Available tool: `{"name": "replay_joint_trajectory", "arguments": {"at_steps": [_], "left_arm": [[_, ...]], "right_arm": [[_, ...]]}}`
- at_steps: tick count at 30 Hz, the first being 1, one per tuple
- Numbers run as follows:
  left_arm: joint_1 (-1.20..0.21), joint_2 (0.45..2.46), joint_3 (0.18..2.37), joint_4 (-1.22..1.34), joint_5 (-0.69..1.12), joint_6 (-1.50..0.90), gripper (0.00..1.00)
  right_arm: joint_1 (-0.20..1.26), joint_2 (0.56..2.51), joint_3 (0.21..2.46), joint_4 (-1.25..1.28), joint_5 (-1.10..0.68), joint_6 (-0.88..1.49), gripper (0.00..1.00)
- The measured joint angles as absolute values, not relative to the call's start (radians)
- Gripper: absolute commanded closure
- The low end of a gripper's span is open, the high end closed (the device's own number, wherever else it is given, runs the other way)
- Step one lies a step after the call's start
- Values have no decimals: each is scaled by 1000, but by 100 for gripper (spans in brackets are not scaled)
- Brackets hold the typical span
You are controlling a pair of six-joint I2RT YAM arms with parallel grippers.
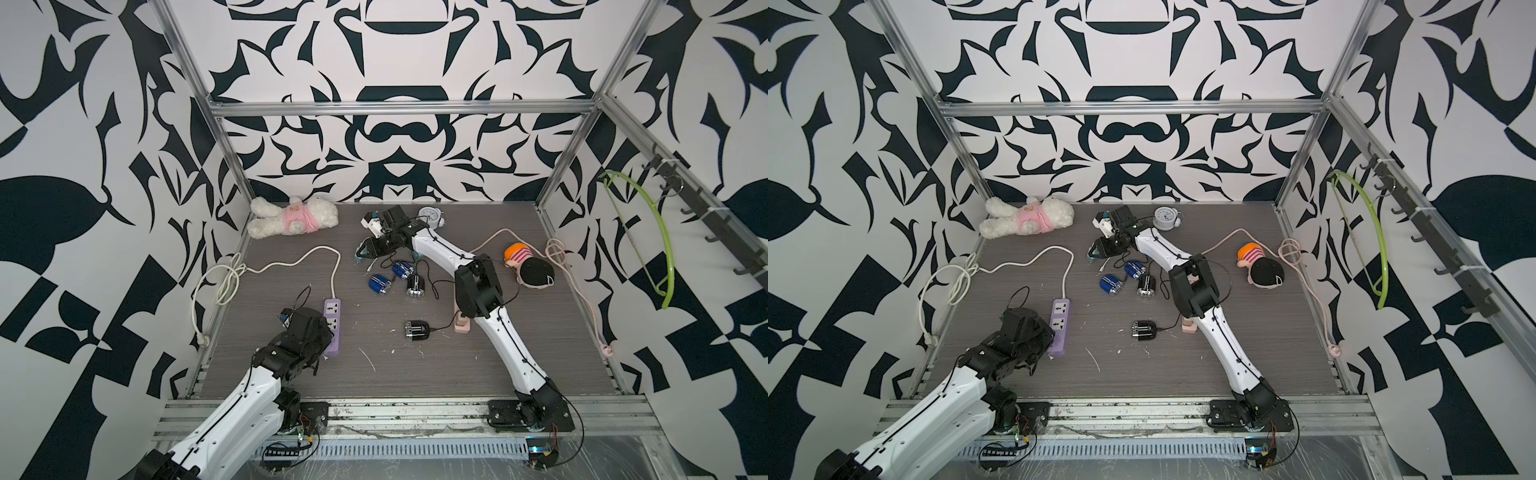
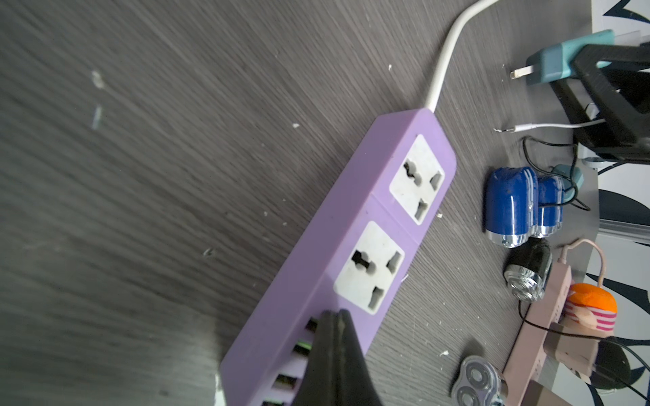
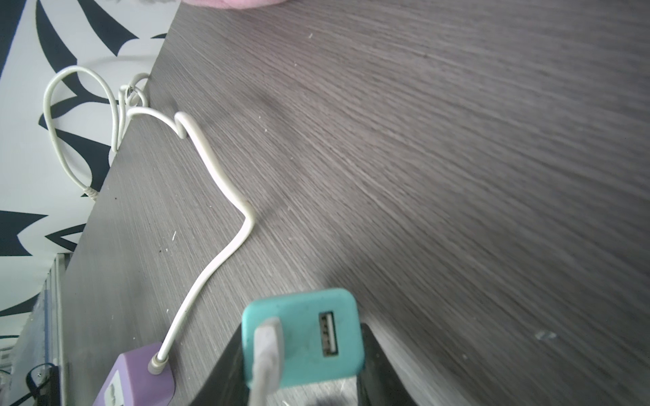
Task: Unplug the electric shaver
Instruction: Place the plug at the center of the board.
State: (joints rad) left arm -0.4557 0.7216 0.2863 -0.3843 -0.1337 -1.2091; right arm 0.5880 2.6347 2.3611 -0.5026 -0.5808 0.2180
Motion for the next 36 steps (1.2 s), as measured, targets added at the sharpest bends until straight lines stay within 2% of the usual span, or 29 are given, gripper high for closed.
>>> {"name": "replay_joint_trajectory", "arguments": {"at_steps": [4, 14, 36], "left_arm": [[-456, 727, 289, -385, -134, -1207, 100], [-456, 729, 290, -385, -133, -1205, 100], [-456, 721, 289, -386, -133, -1204, 100]], "right_arm": [[577, 2626, 2337, -496, -595, 258, 92], [557, 2589, 2274, -521, -614, 369, 84], [543, 2593, 2297, -640, -648, 411, 45]]}}
